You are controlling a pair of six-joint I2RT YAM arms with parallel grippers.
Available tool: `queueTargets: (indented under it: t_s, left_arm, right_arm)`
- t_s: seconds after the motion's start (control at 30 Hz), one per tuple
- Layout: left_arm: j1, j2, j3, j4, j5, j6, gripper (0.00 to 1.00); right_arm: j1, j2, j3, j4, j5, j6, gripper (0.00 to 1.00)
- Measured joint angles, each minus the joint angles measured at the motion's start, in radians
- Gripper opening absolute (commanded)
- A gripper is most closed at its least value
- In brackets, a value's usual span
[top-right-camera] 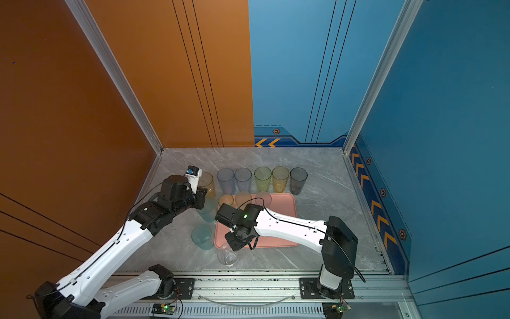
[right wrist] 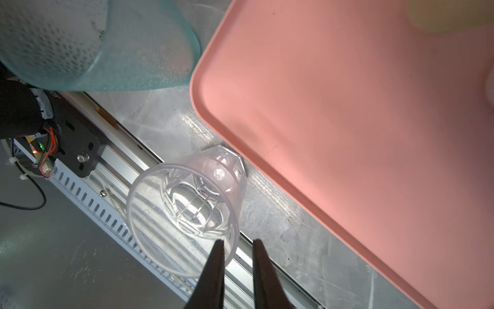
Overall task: Place the glasses into the tray
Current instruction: Pick up the glass from the bottom-center of the table.
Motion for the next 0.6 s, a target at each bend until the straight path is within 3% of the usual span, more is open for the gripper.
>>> queueTargets:
  t_s: [0.6]
  left_arm:
    - [0.007, 0.000, 0.000, 0.000, 0.000, 0.006, 0.22]
  right_arm:
    - [0.020, 0.066, 0.041, -0.028, -0.008, -0.002, 0.18]
